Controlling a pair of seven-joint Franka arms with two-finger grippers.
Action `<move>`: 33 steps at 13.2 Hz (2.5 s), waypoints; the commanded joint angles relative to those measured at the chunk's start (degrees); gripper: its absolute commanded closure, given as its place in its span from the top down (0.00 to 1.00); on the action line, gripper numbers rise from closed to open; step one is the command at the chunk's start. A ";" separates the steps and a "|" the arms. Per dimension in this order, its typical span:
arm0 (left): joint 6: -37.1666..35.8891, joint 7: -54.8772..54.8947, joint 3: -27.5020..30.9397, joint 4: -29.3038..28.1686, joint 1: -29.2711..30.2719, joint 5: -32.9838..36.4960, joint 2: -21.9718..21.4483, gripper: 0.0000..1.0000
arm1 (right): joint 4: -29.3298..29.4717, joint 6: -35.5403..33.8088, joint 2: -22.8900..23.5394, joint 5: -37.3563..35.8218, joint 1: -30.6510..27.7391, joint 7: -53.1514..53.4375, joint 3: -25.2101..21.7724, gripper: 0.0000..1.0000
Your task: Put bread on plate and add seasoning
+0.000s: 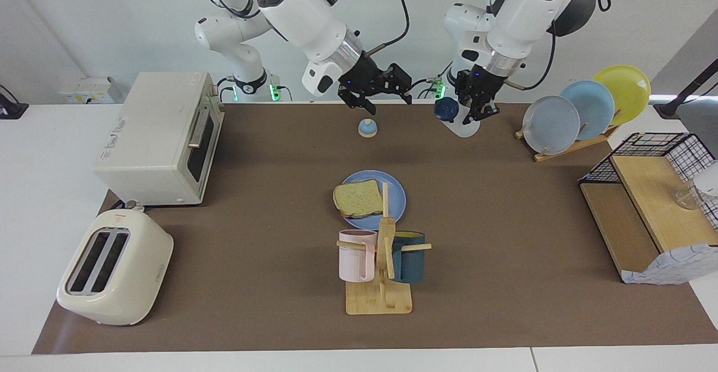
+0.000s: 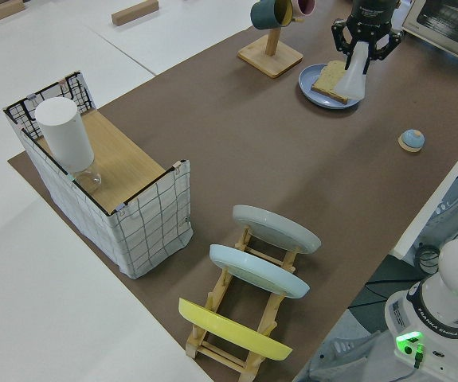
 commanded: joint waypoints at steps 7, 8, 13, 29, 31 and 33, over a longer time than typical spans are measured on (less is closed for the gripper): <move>2.01 1.08 -0.94 -2.57 -0.65 1.10 -2.78 0.00 | -2.32 6.04 -1.59 0.07 5.85 2.07 0.41 0.54; 2.10 1.08 -0.94 -2.57 -0.65 1.10 -2.78 0.00 | -2.67 5.78 -1.68 0.06 5.76 1.72 0.41 0.54; 2.54 0.91 -0.94 -2.57 -0.65 1.10 -2.69 0.00 | -3.55 5.52 -2.21 -0.02 5.76 1.63 0.41 0.44; 3.15 0.82 -0.94 -2.57 -0.65 0.92 -2.69 0.00 | -4.43 5.51 -2.74 -0.11 5.85 2.07 0.41 0.24; 3.07 0.82 -0.94 -2.57 -0.65 0.92 -2.69 0.00 | -4.43 5.86 -2.74 -0.29 5.94 2.25 0.41 0.43; 3.07 0.82 -0.94 -2.57 -0.57 0.92 -2.69 0.00 | -4.43 5.78 -2.65 -0.73 6.02 2.25 0.41 0.43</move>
